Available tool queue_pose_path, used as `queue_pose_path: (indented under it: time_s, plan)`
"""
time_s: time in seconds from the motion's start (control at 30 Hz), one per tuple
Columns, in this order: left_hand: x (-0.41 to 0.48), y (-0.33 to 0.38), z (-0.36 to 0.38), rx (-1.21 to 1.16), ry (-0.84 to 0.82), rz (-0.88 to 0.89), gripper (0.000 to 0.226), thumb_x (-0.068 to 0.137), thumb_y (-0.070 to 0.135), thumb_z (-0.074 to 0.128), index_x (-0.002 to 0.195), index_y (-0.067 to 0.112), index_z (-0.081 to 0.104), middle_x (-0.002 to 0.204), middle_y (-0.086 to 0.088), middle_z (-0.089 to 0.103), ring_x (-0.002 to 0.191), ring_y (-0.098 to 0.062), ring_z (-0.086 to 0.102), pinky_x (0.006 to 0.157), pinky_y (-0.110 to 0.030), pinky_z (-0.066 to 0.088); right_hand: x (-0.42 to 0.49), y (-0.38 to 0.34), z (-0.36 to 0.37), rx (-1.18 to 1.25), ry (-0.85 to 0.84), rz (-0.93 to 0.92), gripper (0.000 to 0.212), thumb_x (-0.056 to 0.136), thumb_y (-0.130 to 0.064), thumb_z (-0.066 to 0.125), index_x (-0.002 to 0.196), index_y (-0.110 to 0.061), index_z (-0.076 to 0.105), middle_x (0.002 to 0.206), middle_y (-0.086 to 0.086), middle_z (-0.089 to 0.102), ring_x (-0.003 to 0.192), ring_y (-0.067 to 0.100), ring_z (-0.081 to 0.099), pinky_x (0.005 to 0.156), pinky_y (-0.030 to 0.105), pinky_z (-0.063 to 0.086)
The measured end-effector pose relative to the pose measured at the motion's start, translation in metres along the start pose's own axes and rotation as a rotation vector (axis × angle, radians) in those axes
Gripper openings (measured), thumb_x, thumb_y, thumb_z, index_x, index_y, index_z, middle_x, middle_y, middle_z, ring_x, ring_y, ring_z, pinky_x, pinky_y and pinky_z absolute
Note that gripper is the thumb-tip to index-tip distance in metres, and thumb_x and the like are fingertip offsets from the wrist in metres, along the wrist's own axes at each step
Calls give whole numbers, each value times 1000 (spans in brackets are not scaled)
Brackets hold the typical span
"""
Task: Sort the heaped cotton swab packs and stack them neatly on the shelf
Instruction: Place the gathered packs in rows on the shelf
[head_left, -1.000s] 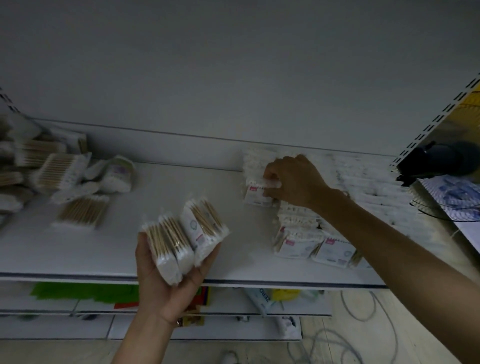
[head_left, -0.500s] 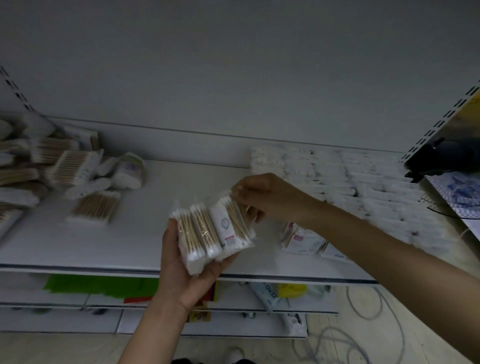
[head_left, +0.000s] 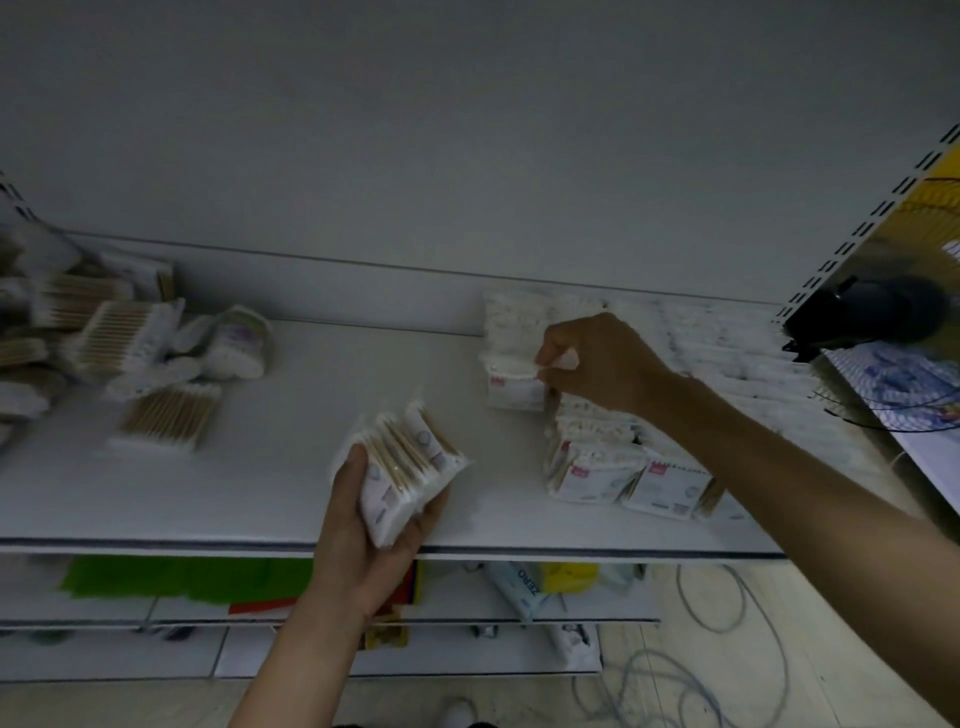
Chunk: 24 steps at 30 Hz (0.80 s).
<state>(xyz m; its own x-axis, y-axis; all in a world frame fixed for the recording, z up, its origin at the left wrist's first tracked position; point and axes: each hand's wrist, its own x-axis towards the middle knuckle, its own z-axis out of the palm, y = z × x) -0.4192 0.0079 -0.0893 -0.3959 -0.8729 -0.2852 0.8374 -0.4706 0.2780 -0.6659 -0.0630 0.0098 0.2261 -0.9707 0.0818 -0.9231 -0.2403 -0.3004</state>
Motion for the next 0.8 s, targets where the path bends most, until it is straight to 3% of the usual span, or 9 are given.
queue_pose_path:
  time_s: [0.1,0.2,0.33,0.37,0.43,0.5,0.6,0.7,0.8]
  plan:
    - [-2,-1,-3,0,-25,2,75,38,30,99,107,15,75,126,-12,64,107,-30,66,82,-49,56,0,1,7,-439,-29,-112,20,89,-27,55,98,-15,70,109,4,60,102,24,52,86,34,29]
    - [-3,-1,-3,61,-36,9,75,42,34,98,112,18,73,132,-11,60,117,-29,60,100,-56,40,4,-4,3,-496,-43,-85,29,92,-35,49,99,-17,70,107,3,53,102,22,45,85,33,26]
    - [-4,0,0,74,-11,-3,77,39,35,99,109,17,74,132,-13,60,118,-30,59,100,-58,37,2,-17,-3,-582,-46,-64,37,95,-43,44,106,-18,69,109,4,54,105,23,46,86,32,25]
    - [-5,0,0,83,-12,-7,76,37,35,99,107,16,75,130,-14,61,116,-30,61,98,-56,41,-2,-24,-4,-506,6,-64,37,95,-45,46,109,-20,68,112,4,57,106,23,49,88,33,28]
    - [-9,0,6,132,-21,-23,75,30,33,100,99,13,78,121,-14,66,108,-28,66,88,-48,53,-12,-43,-5,-56,-1,-8,38,90,-50,54,116,-25,65,114,1,61,104,17,56,90,30,37]
    - [-15,-1,15,198,-48,-42,72,23,31,100,89,11,79,106,-12,72,94,-24,71,70,-36,60,-20,-63,-5,418,-247,66,43,85,-48,62,124,-29,59,112,-7,62,97,6,60,89,19,44]
    - [-18,-5,25,193,-74,-58,69,21,27,100,84,10,80,99,-12,74,88,-22,72,67,-35,60,-21,-66,2,431,-385,-30,35,84,-33,70,117,-22,65,96,-17,63,83,-7,59,76,7,43]
    - [-12,-4,20,180,-5,-20,84,26,29,100,105,12,75,117,-13,69,104,-27,68,88,-53,51,-15,-53,-9,486,-169,24,18,80,-16,75,97,-17,68,80,-11,63,66,-7,57,63,8,42]
    - [-8,2,8,116,96,34,103,26,31,100,121,14,65,124,-12,65,104,-26,67,88,-52,52,-12,-34,-25,448,36,101,21,76,-9,75,90,-14,60,80,-10,59,66,-3,53,58,9,39]
